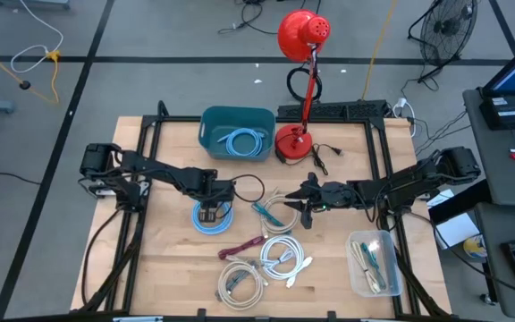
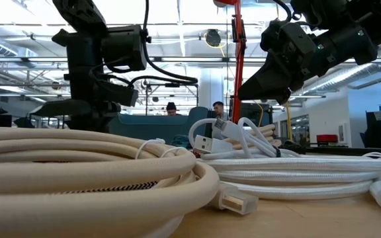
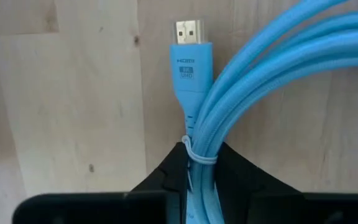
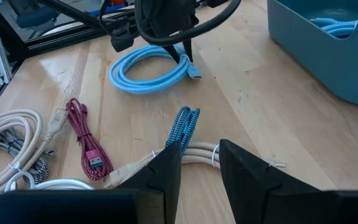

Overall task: Pick & Place USB Port
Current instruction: Put the light blue hdmi cable into the blue bin

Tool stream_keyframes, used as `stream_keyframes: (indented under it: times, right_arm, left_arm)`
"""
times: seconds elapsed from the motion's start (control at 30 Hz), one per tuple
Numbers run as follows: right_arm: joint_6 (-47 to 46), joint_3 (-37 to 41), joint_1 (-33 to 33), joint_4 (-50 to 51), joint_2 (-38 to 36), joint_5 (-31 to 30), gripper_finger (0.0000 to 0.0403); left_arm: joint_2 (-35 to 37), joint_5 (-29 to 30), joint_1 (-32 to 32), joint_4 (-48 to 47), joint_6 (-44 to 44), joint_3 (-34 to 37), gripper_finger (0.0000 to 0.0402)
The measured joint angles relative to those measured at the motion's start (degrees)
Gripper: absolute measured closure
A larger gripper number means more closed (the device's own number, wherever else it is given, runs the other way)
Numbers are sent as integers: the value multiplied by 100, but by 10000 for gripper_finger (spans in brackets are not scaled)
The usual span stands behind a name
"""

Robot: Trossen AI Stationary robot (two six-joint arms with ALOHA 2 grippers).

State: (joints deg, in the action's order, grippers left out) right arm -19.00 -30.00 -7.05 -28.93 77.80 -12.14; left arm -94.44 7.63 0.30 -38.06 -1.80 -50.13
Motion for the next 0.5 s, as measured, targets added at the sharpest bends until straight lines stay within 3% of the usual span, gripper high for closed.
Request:
stream_keyframes:
  times: [0.27, 0.5]
  right_arm:
    - [0, 0, 15, -2, 0, 0, 303]
    - [-48, 0, 37, -2, 0, -2, 303]
  left_arm:
    - [549, 940, 44, -988, -183, -514, 349]
    - [1172, 1205, 438, -1294, -460, -1497, 349]
